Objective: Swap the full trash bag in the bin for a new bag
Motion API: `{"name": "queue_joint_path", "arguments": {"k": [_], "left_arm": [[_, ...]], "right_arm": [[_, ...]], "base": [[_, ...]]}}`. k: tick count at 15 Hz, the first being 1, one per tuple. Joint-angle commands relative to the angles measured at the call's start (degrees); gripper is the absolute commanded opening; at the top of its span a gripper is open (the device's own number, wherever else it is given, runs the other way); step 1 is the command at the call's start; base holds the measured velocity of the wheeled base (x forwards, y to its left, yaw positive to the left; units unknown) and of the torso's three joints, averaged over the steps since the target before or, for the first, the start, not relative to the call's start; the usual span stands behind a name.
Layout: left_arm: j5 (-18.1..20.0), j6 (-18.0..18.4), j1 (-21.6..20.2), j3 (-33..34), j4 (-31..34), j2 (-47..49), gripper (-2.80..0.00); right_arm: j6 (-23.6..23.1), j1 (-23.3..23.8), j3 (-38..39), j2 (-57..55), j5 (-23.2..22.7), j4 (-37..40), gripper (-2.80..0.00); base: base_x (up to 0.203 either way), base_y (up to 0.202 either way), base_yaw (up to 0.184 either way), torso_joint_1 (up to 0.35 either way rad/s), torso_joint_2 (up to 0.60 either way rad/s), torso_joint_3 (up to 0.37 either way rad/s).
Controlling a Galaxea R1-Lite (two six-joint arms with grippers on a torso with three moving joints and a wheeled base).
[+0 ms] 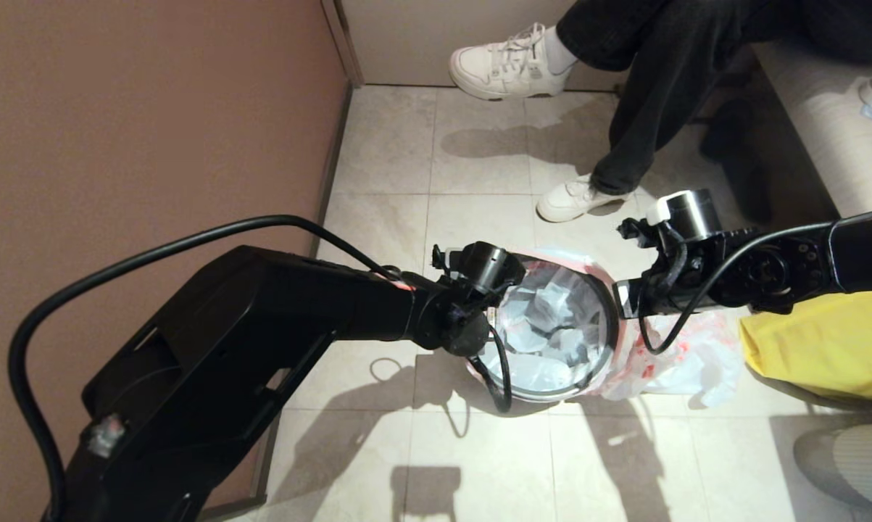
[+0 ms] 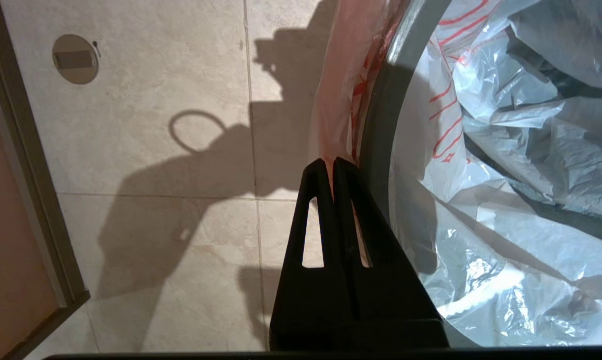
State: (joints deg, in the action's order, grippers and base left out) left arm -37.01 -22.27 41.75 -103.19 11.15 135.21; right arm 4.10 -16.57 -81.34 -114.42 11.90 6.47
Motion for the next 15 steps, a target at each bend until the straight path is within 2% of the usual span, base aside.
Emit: {"name": "queue_joint_path", "arguments": {"k": [1,11,15], "left_arm": [[-0.3,-0.1,0.0,0.0,0.1,0.1,-2.80],[-0.4,-0.1,-0.4,-0.8,0.1,0.0,-2.80],[-0.4,-0.1,-0.4,-0.8,0.1,-0.1,-2.80]], "right_arm": [[0.0,0.1,-0.7,-0.8,0.2,0.0,-2.80],[0.3,0.7,-2.2,-6.6,0.3,-4.8,-2.80],[0.4,0.7,-3.1,-7.0,2.1,-4.8,-2.80]], "base": [[0.000,0.000,0.000,0.000,0.00,0.000],[0.000,0.000,0.000,0.000,0.00,0.000],[0.000,0.000,0.000,0.000,0.00,0.000]]}}
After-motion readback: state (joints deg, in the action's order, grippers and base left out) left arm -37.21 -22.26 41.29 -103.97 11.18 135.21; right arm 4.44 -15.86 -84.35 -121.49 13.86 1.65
